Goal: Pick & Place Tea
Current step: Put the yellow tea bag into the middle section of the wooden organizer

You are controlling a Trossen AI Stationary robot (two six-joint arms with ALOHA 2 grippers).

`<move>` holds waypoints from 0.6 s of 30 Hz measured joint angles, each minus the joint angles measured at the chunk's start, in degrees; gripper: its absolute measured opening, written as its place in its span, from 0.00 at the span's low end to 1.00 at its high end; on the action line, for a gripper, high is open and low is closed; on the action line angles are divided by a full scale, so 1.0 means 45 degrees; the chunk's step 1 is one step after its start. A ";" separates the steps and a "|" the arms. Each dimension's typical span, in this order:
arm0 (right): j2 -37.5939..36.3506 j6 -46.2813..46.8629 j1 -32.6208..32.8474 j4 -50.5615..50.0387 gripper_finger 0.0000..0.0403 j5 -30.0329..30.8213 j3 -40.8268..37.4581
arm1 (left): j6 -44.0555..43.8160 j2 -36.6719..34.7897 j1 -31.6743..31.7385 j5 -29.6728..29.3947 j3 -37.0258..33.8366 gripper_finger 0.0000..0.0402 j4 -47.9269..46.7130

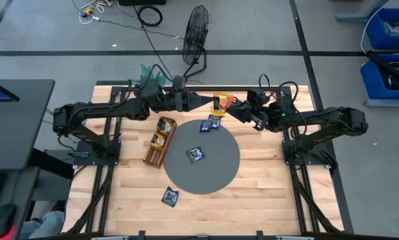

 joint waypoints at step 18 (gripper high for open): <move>0.0000 0.0002 0.0000 -0.0707 0.00 0.0223 0.0000 | -0.0050 0.0272 -0.0275 0.0203 0.0010 0.34 -0.0015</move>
